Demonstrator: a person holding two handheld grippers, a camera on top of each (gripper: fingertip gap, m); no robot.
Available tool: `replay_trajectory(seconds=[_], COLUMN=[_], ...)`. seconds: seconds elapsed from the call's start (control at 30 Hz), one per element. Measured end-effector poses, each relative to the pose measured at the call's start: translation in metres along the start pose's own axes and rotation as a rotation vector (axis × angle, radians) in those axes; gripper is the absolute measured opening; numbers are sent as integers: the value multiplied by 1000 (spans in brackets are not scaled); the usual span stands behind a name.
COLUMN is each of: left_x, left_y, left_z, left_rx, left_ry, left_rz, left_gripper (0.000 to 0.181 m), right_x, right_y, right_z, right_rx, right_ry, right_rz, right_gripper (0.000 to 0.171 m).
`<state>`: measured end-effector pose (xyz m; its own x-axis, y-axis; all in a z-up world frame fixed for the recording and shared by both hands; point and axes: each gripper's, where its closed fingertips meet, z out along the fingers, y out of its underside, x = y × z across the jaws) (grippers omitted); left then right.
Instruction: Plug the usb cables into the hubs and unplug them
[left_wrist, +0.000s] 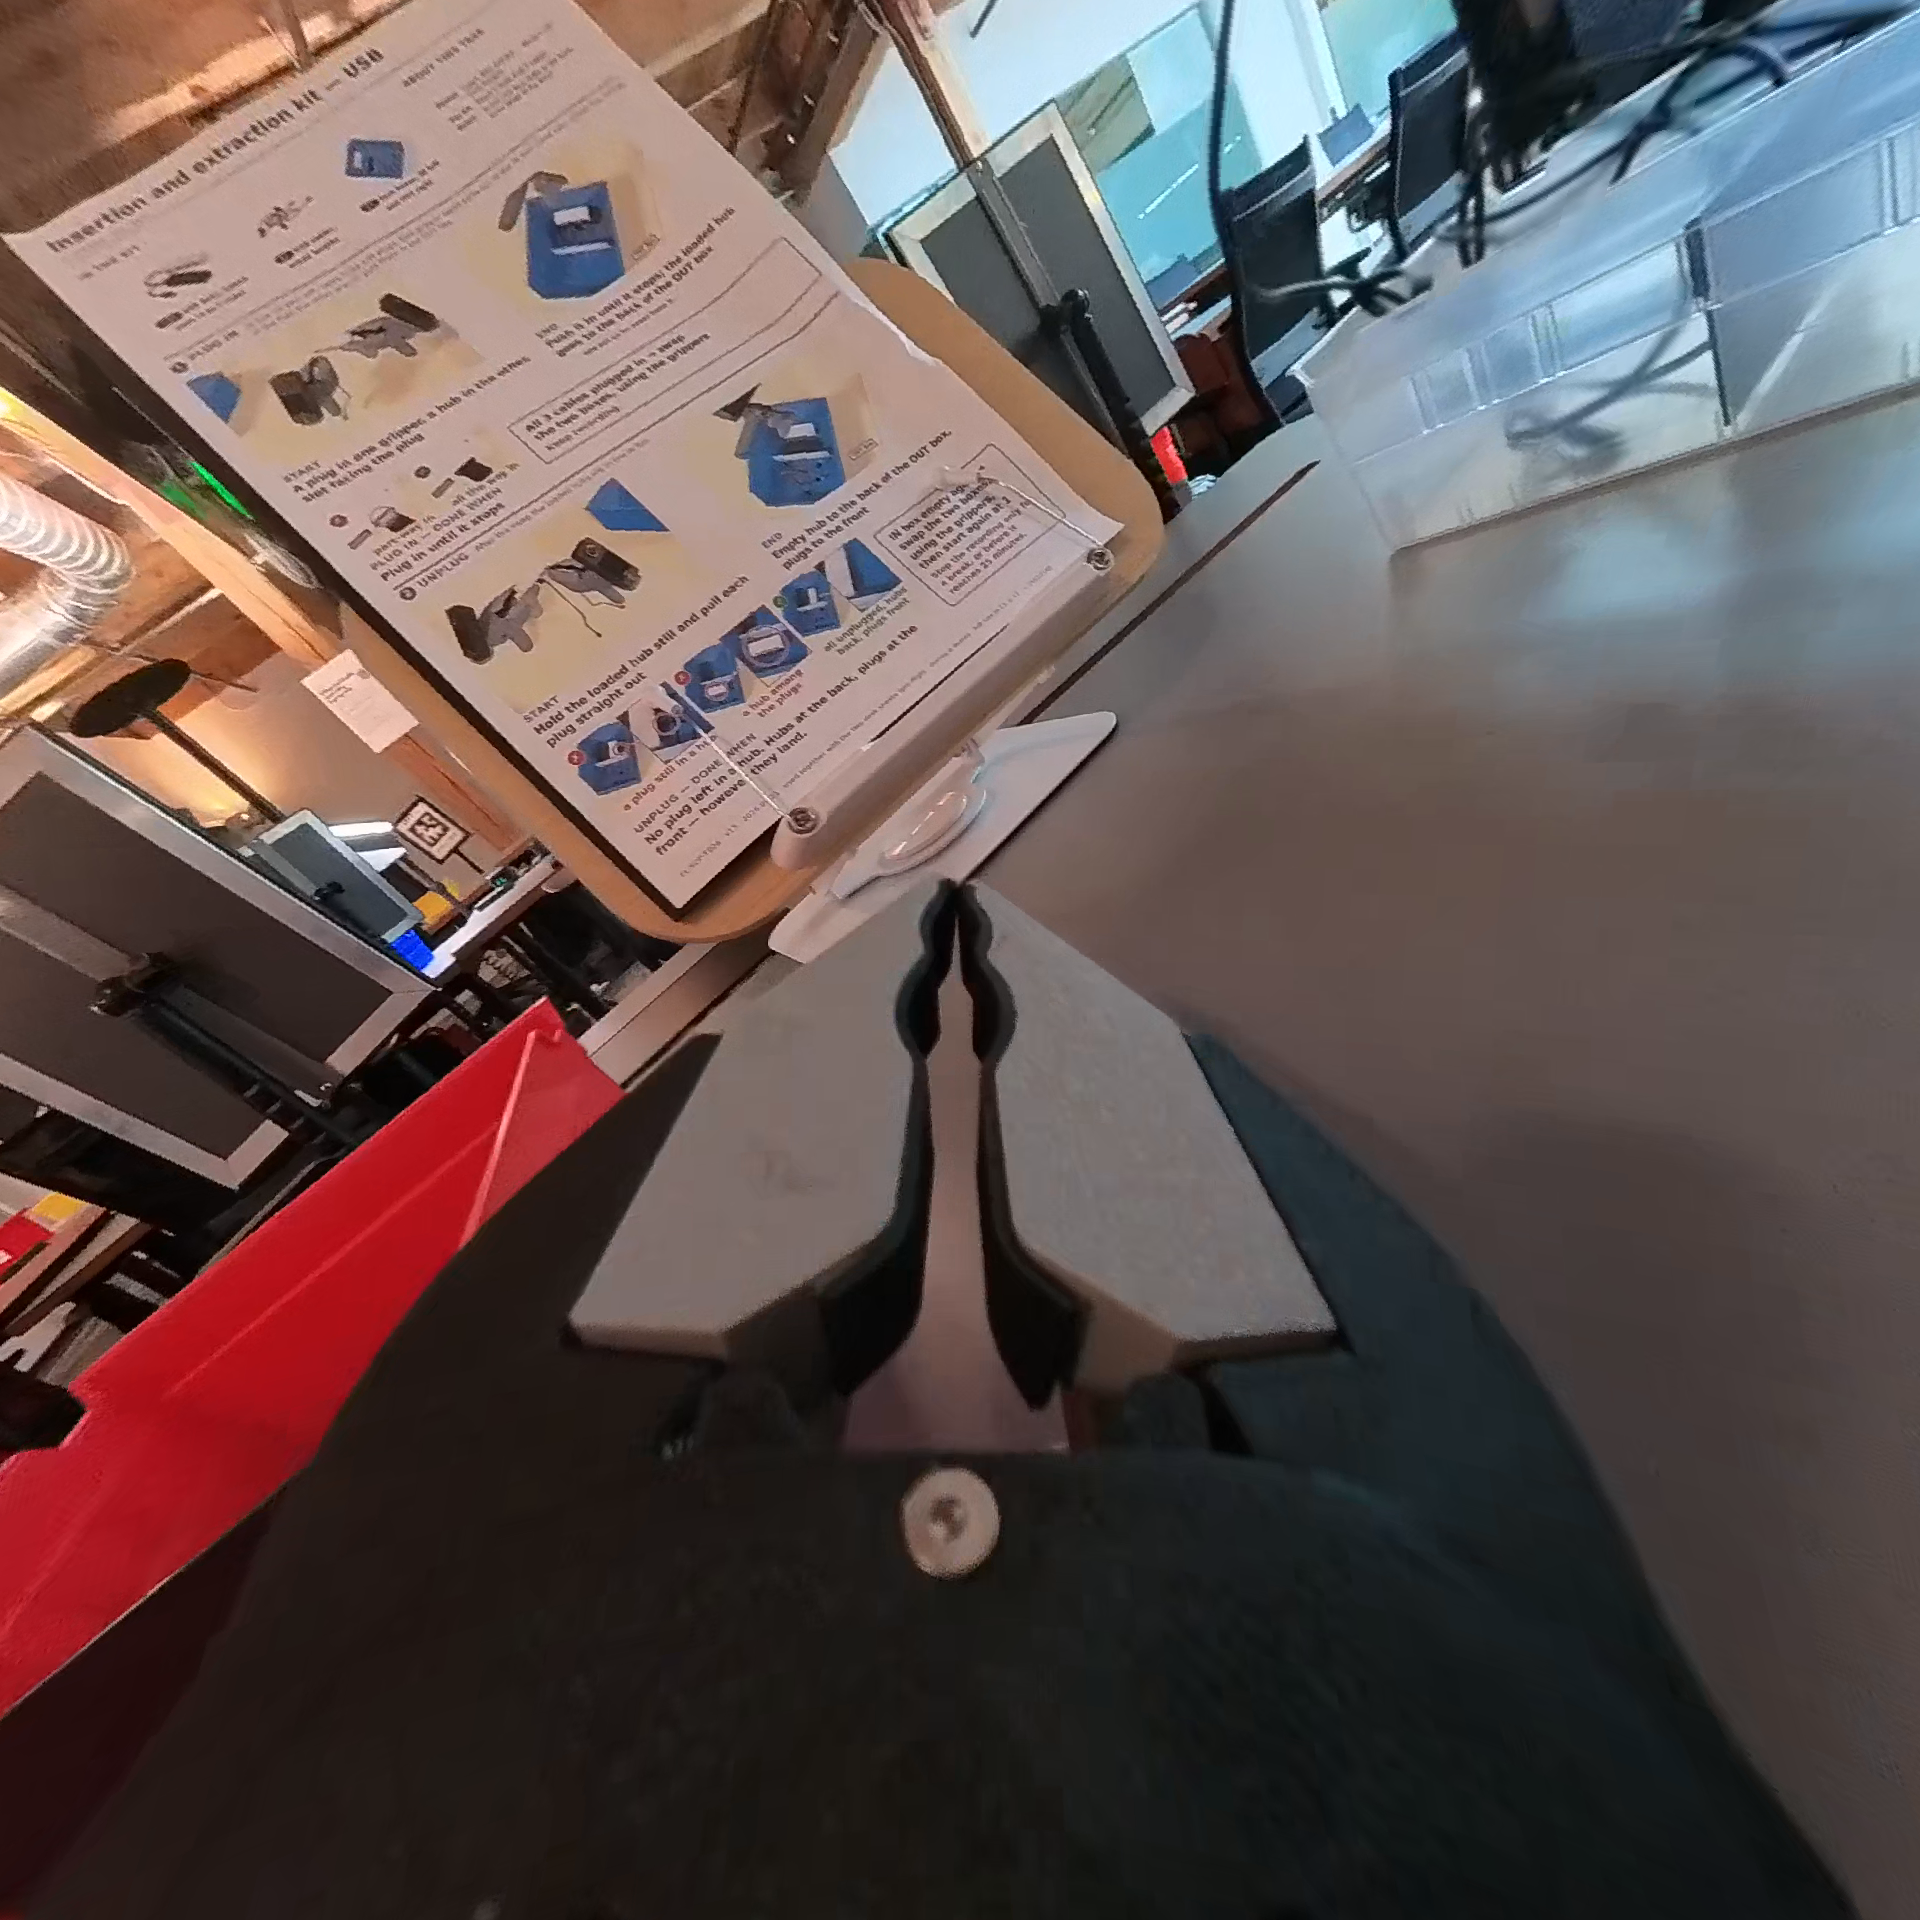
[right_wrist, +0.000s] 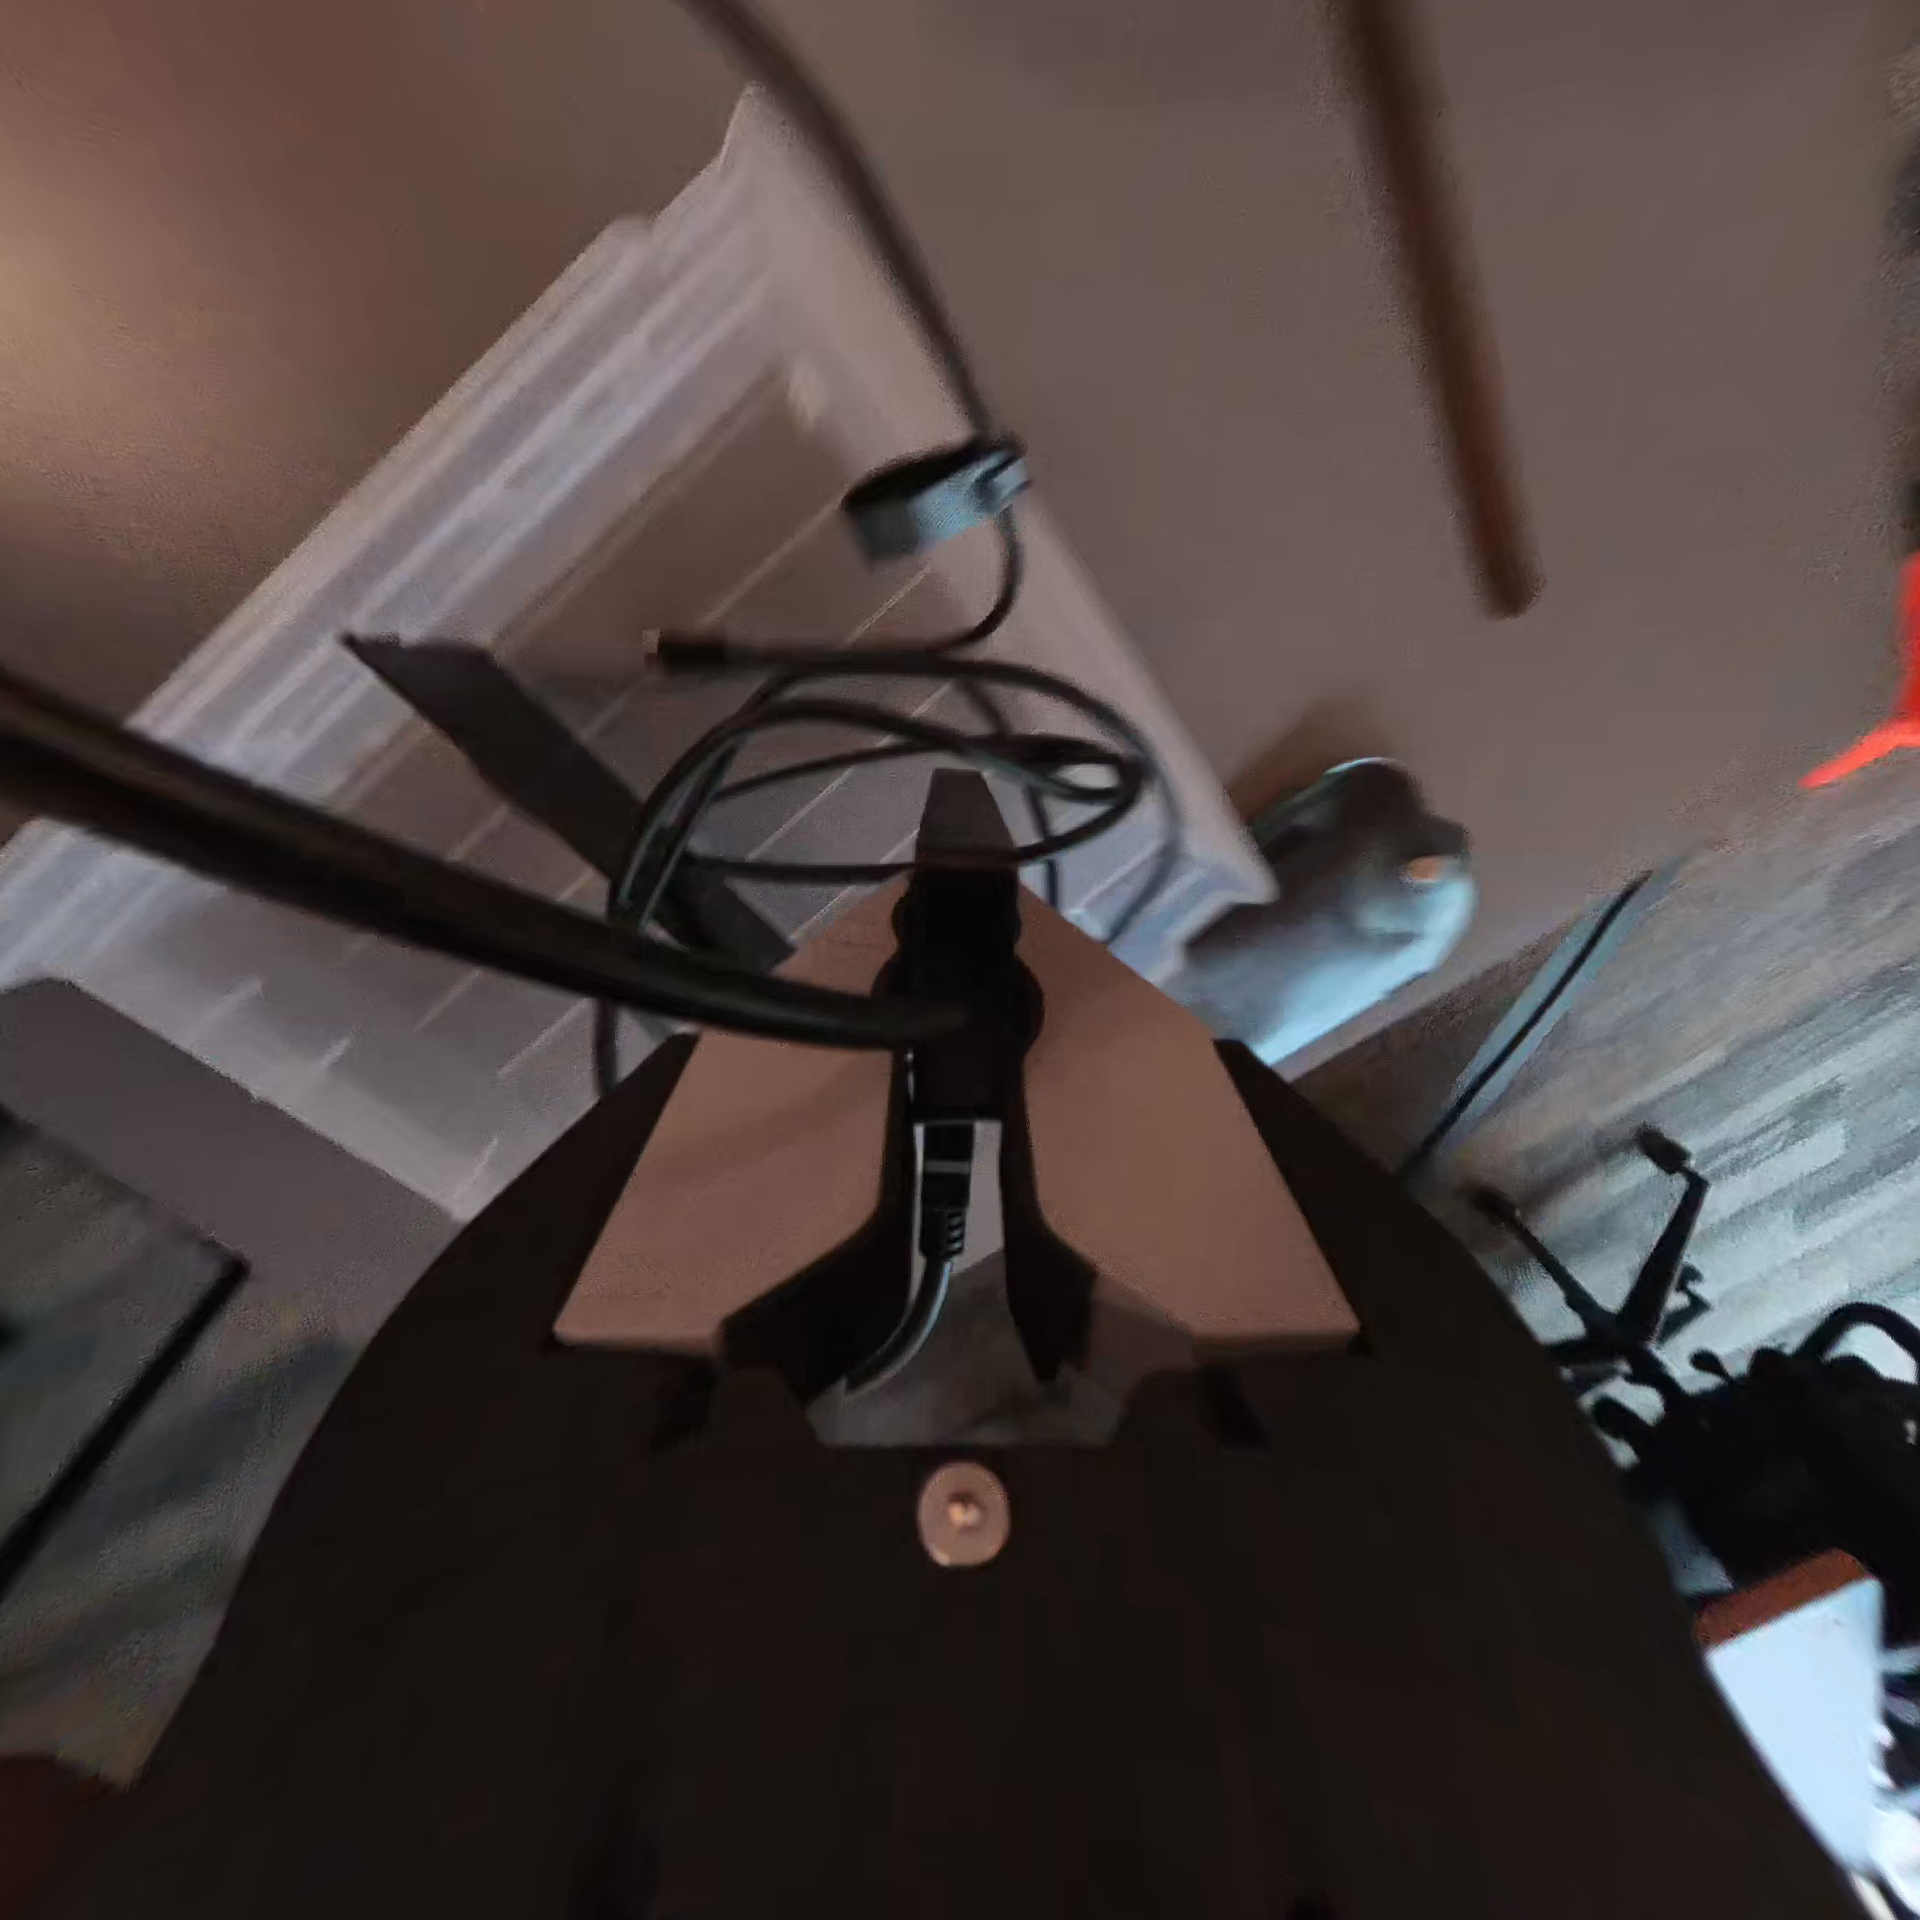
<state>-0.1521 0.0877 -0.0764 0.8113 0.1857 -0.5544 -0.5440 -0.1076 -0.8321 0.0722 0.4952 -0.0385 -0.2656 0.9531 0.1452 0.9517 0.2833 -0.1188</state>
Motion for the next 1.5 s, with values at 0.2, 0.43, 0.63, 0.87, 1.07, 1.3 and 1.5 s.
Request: replay_trajectory(seconds=[0.2,0.43,0.63,0.87,1.07,1.3,1.5], left_x=[4,15,26,32,54,72,67], left_y=[1,7,11,12,23,25,18], left_z=[1,4,5,8,14,21,53], left_rx=[-4,-35,-62,-73,-177,-294,-240], left_ry=[11,51,97,93,150,354,401], left_rz=[3,25,41,103,171,-140,-242], left_gripper=[0,0,3,21,28,58,70], right_x=[-31,-35,-58,-143,-272,-286,-216], right_y=[-6,-17,-11,-60,-142,-217,-242], right_z=[107,43,-32,-112,-97,22,74], right_rx=[-211,-58,197,679,896,890,930], right_ry=[-60,-52,-108,-92,-82,-7,134], right_rz=[-51,-13,137,122,-29,60,157], right_gripper=[8,11,51,59,79,94,93])
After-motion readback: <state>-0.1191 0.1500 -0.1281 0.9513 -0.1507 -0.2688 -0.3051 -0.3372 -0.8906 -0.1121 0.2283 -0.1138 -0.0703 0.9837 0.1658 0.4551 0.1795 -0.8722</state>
